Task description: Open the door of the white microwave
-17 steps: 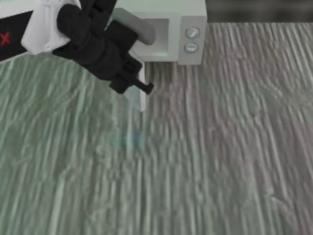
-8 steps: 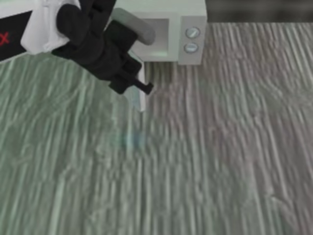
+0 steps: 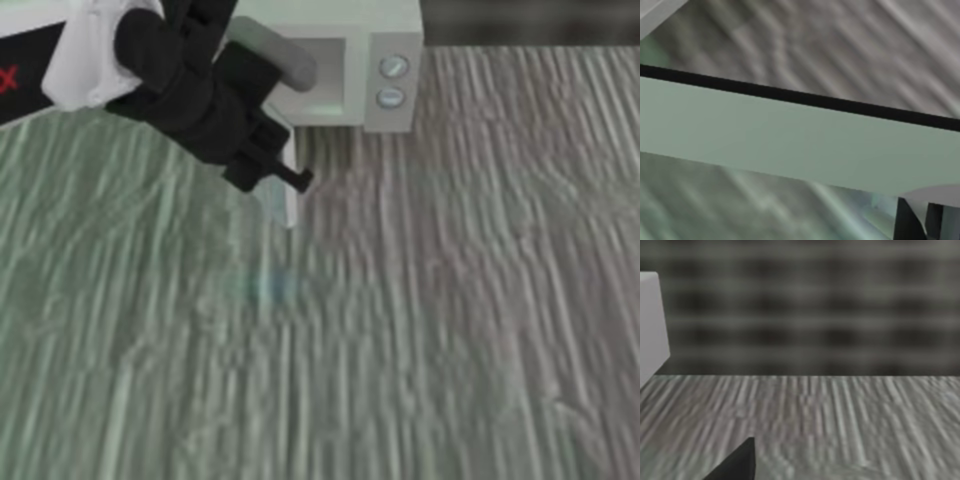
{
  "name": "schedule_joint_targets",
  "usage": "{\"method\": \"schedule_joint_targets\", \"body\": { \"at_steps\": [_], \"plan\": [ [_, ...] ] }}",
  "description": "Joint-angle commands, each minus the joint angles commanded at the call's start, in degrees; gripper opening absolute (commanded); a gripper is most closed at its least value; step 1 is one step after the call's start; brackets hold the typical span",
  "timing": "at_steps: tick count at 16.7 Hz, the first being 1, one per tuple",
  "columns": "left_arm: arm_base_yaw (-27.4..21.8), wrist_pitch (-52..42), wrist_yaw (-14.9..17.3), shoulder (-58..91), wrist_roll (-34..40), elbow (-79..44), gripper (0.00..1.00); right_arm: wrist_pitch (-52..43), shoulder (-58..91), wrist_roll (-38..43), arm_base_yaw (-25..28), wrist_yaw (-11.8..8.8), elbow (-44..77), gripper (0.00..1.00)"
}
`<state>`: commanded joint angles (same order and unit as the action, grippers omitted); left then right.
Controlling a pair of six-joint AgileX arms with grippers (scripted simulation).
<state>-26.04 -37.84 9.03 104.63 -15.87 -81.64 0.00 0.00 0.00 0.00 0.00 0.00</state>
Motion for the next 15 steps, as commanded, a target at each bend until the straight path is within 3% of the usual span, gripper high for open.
{"method": "schedule_joint_targets", "body": {
  "at_steps": [3, 10, 15],
  "plan": [
    [0.1, -0.1, 0.7, 0.0, -0.8, 0.4, 0.00, 0.0, 0.0, 0.0, 0.0, 0.0, 0.0, 1.00],
    [3.9, -1.8, 5.3, -2.2, -10.1, 2.5, 0.00, 0.0, 0.0, 0.0, 0.0, 0.0, 0.0, 1.00],
    [4.0, -1.9, 5.5, -2.3, -10.5, 2.6, 0.00, 0.0, 0.0, 0.0, 0.0, 0.0, 0.0, 1.00]
  ]
}}
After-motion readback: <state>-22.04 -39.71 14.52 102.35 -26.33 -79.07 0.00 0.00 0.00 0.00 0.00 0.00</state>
